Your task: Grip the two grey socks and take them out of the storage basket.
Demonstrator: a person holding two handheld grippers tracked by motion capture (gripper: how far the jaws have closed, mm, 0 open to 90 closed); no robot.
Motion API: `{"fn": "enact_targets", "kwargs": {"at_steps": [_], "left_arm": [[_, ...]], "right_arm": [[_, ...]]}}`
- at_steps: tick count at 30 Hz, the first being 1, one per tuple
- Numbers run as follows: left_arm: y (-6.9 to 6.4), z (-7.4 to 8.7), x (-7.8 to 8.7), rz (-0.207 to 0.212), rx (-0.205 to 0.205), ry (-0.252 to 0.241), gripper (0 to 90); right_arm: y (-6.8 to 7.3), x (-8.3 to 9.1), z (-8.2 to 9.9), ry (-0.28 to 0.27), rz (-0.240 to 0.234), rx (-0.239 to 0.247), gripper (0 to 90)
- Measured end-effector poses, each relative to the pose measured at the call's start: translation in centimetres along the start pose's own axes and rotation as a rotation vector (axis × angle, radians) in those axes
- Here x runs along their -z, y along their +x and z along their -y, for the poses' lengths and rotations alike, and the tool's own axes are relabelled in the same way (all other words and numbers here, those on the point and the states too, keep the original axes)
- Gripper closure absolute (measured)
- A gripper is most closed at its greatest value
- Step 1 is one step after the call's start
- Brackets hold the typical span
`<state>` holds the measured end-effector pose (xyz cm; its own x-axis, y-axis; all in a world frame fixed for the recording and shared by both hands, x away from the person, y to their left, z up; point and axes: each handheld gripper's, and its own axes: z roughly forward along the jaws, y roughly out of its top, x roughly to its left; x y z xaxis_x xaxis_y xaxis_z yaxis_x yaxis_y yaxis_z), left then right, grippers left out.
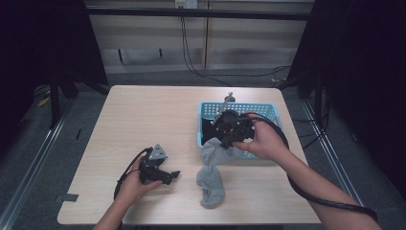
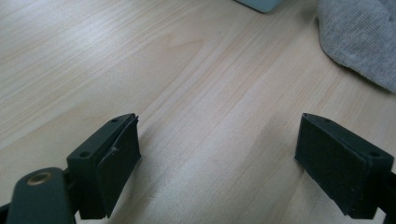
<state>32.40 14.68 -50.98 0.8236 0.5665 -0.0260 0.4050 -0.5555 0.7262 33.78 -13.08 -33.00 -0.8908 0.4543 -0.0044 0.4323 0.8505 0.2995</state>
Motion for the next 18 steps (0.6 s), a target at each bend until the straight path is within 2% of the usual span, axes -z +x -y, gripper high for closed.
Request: {"fn": "enact_targets", "kwargs": {"at_steps": [8,18], "left_arm": [[0.0,0.0,0.0,-0.001,-0.001,0.0,13.1],[0.0,0.0,0.0,-0.005,-0.002,0.001,13.1]], "right_arm": [[1.8,-1.0,-0.3,0.018,-0.024,0.027,86.8],[2.8,-2.3,-0.3,0.026,-0.055,0.052,86.6]]}}
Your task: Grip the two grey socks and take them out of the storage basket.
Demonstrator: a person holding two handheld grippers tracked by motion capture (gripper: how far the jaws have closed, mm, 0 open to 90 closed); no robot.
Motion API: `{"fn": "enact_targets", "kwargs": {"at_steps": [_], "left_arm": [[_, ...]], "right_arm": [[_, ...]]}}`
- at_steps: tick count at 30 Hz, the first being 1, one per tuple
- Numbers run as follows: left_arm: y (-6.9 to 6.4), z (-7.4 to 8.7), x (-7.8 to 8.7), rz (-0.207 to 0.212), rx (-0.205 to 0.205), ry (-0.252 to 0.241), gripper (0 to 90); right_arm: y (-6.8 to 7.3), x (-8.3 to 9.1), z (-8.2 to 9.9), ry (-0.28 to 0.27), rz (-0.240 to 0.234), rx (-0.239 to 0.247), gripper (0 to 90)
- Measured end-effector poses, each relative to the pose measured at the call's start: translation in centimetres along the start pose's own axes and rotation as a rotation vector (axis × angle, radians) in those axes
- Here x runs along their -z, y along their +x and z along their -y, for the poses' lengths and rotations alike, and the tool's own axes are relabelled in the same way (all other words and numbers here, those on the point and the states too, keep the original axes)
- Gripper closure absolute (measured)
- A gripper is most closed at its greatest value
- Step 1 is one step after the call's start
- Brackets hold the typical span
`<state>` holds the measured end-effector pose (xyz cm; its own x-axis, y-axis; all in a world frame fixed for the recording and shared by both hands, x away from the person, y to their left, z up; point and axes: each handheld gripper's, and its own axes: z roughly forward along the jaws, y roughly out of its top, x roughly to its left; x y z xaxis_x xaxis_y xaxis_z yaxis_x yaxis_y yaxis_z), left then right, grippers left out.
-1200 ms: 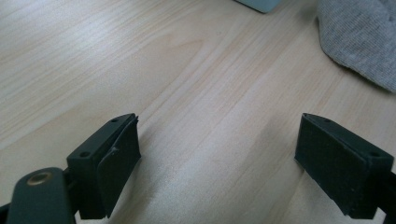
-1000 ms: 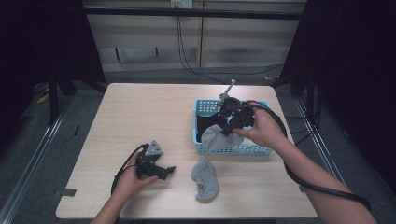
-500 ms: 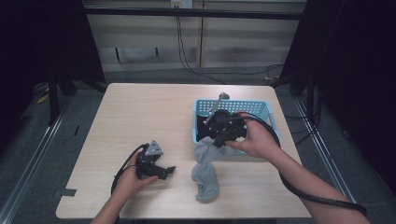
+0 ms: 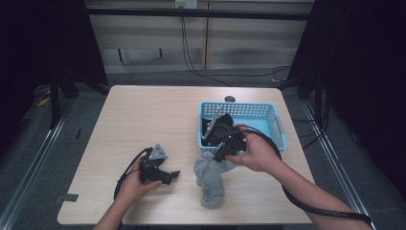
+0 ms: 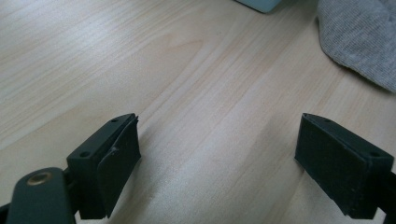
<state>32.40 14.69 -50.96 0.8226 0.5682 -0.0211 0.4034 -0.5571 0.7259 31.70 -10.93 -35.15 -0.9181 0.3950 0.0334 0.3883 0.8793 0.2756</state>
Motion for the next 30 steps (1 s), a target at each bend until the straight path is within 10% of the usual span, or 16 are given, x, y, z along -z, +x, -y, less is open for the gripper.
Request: {"fn": "enact_targets", "kwargs": {"at_steps": [30], "left_arm": [[0.0,0.0,0.0,0.005,-0.003,0.006,13.1]], "right_arm": [[0.9,-4.6,0.7,0.022,-0.044,-0.002,85.7]]}}
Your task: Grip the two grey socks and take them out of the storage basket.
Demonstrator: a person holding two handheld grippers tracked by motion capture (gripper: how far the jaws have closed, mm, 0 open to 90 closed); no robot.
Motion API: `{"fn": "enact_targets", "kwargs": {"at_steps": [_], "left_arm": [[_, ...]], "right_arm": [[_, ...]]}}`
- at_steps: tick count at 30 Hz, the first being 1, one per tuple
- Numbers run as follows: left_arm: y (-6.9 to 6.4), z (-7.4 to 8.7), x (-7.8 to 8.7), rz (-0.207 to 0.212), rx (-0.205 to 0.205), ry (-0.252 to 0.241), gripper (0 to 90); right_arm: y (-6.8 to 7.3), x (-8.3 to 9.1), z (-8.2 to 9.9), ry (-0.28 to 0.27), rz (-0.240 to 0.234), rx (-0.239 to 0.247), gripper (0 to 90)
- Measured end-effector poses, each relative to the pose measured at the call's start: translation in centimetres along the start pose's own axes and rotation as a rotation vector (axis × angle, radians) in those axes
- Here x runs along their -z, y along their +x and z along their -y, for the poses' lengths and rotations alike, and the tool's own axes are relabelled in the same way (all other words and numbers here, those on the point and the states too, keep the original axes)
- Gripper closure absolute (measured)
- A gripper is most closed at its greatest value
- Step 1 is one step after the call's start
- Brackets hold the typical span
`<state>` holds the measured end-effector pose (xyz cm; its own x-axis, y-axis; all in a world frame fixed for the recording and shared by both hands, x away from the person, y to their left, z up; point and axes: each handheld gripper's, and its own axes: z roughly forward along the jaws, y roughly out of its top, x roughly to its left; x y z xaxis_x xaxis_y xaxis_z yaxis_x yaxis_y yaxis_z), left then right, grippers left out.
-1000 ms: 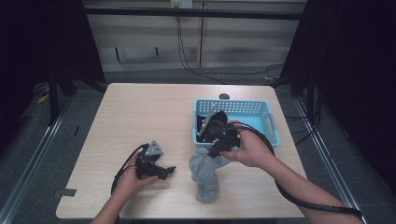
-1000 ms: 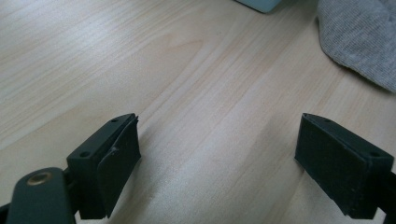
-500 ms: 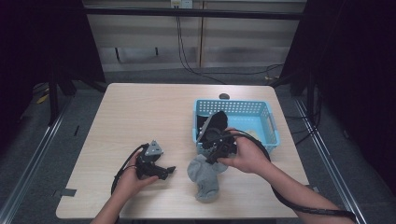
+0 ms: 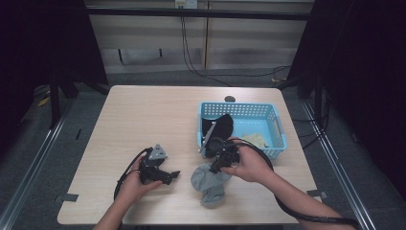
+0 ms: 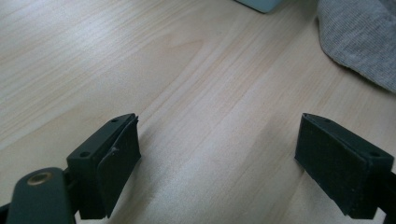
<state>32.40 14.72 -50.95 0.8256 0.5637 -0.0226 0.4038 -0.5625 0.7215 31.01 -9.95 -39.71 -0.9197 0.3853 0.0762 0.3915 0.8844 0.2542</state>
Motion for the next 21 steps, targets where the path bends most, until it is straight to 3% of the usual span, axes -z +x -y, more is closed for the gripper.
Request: {"fn": "enact_targets", "kwargs": {"at_steps": [11,21], "left_arm": [[0.0,0.0,0.0,0.001,-0.001,0.0,13.1],[0.0,0.0,0.0,0.0,0.0,0.0,13.2]], "right_arm": [[-0.2,0.3,0.4,-0.044,-0.007,-0.034,61.5],[-0.6,0.5,1.7,-0.056,-0.008,-0.065,50.0]]}}
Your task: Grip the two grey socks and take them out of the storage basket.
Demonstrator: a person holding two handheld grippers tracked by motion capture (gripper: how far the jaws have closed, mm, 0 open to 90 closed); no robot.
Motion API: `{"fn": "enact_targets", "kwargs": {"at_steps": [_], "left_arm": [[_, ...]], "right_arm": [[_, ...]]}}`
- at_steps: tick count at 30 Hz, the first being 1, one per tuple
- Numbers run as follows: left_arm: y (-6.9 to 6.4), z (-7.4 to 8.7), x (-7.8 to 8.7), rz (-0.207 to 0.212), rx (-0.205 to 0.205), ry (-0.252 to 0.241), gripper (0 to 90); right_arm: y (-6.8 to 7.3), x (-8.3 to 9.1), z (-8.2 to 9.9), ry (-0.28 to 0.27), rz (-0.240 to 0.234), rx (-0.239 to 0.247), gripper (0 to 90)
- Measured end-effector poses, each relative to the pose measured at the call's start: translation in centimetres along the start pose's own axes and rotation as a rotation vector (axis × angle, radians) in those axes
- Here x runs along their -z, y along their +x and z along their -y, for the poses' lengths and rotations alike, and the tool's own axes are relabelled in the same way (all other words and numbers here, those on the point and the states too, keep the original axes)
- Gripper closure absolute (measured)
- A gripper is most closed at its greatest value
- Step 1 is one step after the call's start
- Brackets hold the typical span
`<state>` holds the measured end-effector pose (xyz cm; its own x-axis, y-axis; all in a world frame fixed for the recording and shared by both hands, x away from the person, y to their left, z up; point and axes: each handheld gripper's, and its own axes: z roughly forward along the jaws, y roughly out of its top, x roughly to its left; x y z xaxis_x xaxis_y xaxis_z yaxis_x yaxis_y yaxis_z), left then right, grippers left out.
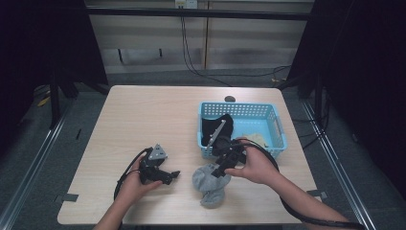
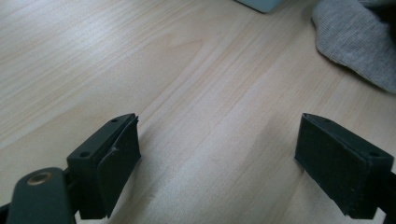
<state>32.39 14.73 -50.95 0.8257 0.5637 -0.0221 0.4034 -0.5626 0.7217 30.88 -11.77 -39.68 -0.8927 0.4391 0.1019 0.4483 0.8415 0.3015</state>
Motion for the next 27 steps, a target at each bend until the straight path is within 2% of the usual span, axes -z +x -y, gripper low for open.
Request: {"fn": "enact_targets", "kwargs": {"at_steps": [11,14,16,25,27], "left_arm": [[0.0,0.0,0.0,0.0,0.001,0.0,13.2],[0.0,0.0,0.0,-0.001,0.0,0.002,13.2],[0.0,0.0,0.0,0.0,0.0,0.0,13.2],[0.0,0.0,0.0,0.001,0.001,0.0,13.2],[0.0,0.0,0.0,0.0,0.0,0.0,13.2]], "right_arm": [[-0.7,0.5,2.5,-0.05,-0.016,-0.051,40.9],[-0.9,0.5,3.1,-0.065,-0.006,-0.047,39.0],[-1.0,0.5,3.6,-0.071,-0.01,-0.063,38.0],[-1.4,0.4,5.9,-0.107,0.002,-0.069,33.8],[-1.5,0.3,6.5,-0.119,-0.003,-0.083,33.2]]}}
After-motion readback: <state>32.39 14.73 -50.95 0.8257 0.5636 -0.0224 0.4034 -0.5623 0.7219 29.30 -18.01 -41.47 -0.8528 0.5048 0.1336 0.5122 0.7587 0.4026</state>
